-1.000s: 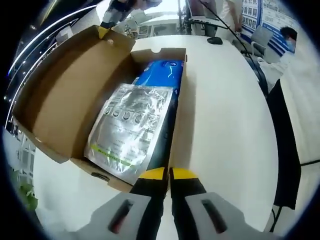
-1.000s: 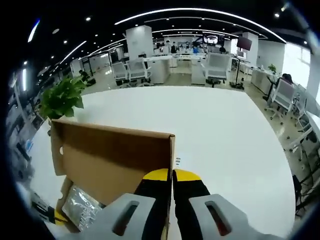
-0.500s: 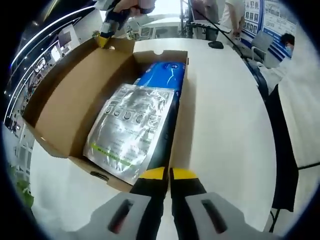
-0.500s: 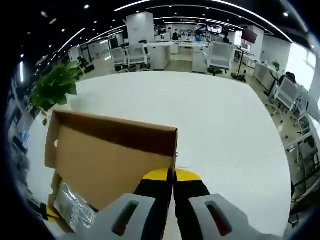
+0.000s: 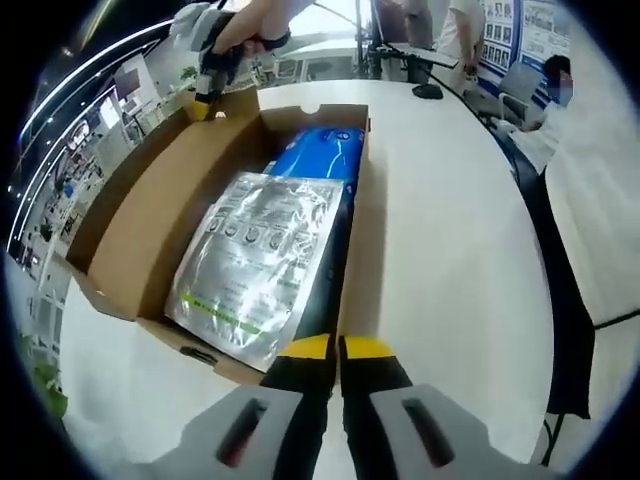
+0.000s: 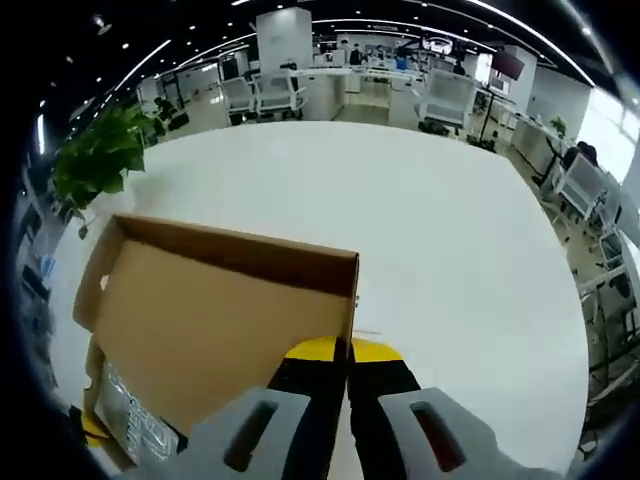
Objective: Operate the shoe box by opening the lid, removing the specified soft item, and placing it in the target area until the item is outside and the box remains undamaged.
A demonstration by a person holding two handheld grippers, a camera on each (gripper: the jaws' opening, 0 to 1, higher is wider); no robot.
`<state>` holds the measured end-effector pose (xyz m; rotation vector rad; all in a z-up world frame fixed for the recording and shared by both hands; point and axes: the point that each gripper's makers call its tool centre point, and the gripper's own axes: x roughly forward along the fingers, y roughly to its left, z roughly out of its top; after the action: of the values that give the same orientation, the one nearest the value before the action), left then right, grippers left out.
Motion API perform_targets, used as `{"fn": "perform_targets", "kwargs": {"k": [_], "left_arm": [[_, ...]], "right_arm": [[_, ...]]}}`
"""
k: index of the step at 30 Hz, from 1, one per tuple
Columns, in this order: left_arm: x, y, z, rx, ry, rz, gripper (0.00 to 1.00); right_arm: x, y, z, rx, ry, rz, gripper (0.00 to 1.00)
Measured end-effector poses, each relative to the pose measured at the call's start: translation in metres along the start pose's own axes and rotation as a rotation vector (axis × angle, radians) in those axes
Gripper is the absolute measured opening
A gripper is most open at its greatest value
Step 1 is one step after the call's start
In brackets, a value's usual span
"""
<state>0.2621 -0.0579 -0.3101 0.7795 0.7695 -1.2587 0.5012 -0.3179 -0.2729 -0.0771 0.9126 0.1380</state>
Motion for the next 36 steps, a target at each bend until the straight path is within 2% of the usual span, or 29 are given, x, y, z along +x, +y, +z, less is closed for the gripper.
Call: {"fn": "perform_targets", "kwargs": {"k": [5, 12, 15, 23, 30, 33, 36], "left_arm": [[0.0, -0.001, 0.0, -0.002, 0.0, -0.008, 0.01], [0.0, -0.002, 0.0, 0.004, -0.002, -0.01, 0.01], [0.0, -0.002, -0.001, 0.005, -0.001, -0.009, 0.01], [0.001, -0.002, -0.002, 0.009, -0.014, -0.006, 0.01], [0.002, -0.002, -0.002, 0.019, -0.016, -0.009, 0.01], [0.002, -0.002, -0.002, 0.025, -0.015, -0.012, 0.01], [0.002, -0.002, -0.002, 0.026, -0.016, -0.003, 0.01]], "right_arm": [[-0.008, 0.008, -0.015, 0.045, 0.031, 0.023, 0.0], [-0.013, 0.014, -0.026, 0.059, 0.071, 0.043, 0.0], [0.007, 0.004, -0.019, 0.08, 0.088, 0.048, 0.0], [0.026, -0.007, -0.007, 0.028, 0.081, 0.066, 0.01], [0.02, -0.011, 0.001, 0.046, 0.05, 0.079, 0.02], [0.012, -0.016, 0.008, 0.051, 0.015, 0.061, 0.08], [-0.001, -0.013, 0.006, 0.07, 0.005, 0.078, 0.09]]}}
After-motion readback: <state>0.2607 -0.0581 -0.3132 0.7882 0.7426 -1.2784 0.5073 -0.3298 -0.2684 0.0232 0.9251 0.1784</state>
